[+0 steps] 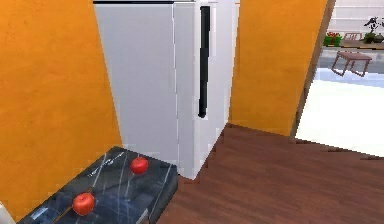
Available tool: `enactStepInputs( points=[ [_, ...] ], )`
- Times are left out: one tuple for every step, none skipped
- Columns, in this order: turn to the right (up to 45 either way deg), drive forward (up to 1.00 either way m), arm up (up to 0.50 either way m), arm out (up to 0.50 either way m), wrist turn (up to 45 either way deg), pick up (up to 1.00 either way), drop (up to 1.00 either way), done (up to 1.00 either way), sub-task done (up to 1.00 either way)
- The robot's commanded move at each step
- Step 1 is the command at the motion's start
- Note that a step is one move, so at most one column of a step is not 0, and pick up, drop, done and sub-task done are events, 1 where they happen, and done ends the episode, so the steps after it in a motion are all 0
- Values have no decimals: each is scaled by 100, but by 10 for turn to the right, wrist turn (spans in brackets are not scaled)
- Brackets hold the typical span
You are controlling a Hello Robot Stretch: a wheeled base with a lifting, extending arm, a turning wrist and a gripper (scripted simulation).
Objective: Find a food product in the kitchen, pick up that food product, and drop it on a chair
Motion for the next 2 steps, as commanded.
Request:
enactStepInputs(
  points=[
    [0, 0, 24, 0, 0, 0, 0, 0, 0],
    [0, 0, 0, 0, -450, 0, 0, 0, 0]
  ],
)
